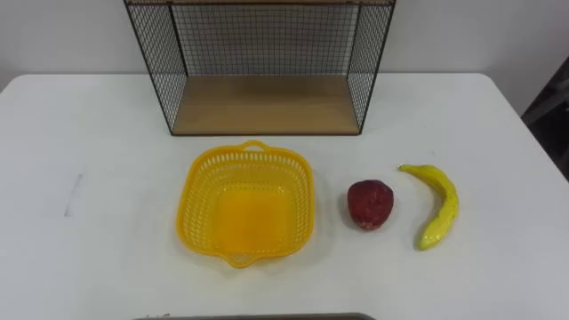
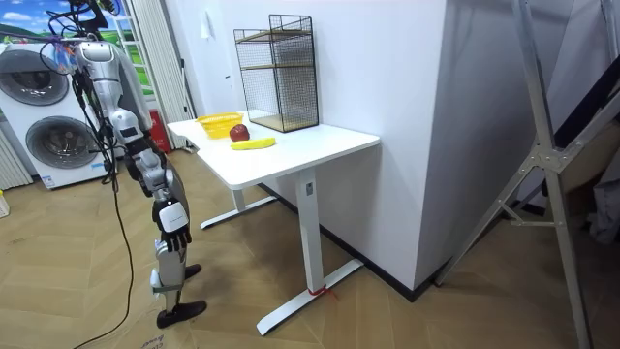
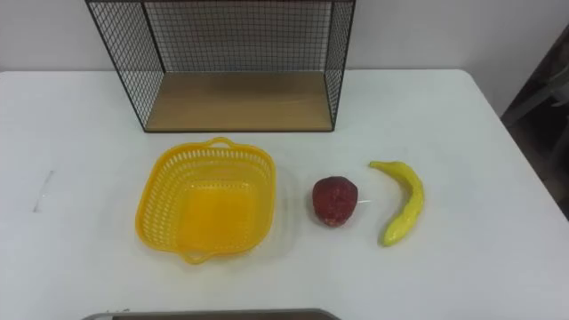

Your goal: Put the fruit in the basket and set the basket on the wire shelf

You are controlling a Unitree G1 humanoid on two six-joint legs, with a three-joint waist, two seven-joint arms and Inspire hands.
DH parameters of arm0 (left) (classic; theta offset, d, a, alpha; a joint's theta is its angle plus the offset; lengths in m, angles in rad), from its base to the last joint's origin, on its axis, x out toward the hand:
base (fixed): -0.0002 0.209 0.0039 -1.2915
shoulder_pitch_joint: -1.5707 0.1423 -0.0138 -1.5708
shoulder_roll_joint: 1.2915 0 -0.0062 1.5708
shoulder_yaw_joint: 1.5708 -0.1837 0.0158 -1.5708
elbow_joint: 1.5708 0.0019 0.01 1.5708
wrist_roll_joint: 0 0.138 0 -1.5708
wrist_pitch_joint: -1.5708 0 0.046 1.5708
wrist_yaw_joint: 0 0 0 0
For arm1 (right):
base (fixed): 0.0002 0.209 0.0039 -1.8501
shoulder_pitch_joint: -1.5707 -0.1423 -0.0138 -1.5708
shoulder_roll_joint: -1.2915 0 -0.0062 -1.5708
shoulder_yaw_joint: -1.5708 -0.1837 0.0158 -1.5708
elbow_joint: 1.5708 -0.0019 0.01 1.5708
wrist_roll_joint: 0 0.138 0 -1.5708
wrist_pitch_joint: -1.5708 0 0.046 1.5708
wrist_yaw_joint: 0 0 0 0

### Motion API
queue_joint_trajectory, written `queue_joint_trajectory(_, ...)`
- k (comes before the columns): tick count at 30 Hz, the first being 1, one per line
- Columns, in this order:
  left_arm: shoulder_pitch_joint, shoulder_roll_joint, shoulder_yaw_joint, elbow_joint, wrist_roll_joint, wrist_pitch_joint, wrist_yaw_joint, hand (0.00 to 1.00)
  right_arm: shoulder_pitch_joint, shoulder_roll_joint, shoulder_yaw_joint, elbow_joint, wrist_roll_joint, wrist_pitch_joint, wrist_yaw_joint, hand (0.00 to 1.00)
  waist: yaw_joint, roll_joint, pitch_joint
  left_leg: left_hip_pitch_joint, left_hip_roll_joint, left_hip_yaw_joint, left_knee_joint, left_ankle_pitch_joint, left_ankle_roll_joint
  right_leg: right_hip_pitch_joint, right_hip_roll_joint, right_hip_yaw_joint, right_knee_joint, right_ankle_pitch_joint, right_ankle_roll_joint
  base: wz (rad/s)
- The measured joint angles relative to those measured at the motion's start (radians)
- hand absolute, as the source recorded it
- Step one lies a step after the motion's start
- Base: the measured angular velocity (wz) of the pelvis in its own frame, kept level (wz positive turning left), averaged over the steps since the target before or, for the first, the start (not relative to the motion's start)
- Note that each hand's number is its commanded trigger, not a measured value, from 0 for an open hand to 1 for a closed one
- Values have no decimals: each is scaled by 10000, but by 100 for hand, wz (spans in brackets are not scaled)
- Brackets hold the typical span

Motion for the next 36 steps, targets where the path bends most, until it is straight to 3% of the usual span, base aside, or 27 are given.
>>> queue_joint_trajectory(10,-96,-4,1,203,-23,-63,70,0,-21,-72,6,-34,64,-25,63,0,23,43,2,-52,-21,-22,28,1,3,-41,-20,-14,10,-12,20,0)
queue_joint_trajectory(16,-100,-37,231,187,-12,-154,304,0,122,-137,-402,30,1687,6,-525,0,-16,56,-4,-40,-25,-14,2,1,3,-50,-23,-8,24,-13,23,0)
queue_joint_trajectory(22,126,-76,652,194,-7,-230,645,0,706,-176,-1583,87,4951,20,-1301,0,-372,48,12,-22,-26,30,-14,1,3,-37,-27,4,27,-25,38,-2)
queue_joint_trajectory(25,255,-73,910,190,-16,-441,749,0,989,-159,-2513,85,7509,-10,-1842,0,-559,57,25,80,-24,129,-62,1,3,-14,-27,101,46,-25,38,-10)
queue_joint_trajectory(27,355,-90,1492,188,-49,-631,779,0,890,-48,-4119,-136,10215,-531,-2150,0,-872,61,39,126,-9,185,-58,1,3,-16,-13,170,35,-23,37,-9)
queue_joint_trajectory(30,459,-106,2026,180,-208,-959,1064,0,790,24,-5214,-867,12720,-983,-2579,0,-1130,29,39,230,12,317,-86,0,5,-13,-8,294,33,-25,40,-12)
queue_joint_trajectory(34,688,-42,2291,-162,-535,-1156,1430,0,639,30,-6064,-1678,13933,-1421,-3259,0,-1453,-97,-13,198,9,326,-93,0,5,-34,-19,255,27,-29,47,1)
queue_joint_trajectory(36,927,-8,2428,-511,-766,-1275,1601,0,616,34,-6693,-2291,13985,-1613,-3910,0,-1571,-201,-76,187,3,320,-98,0,4,-32,-13,272,43,-29,47,0)
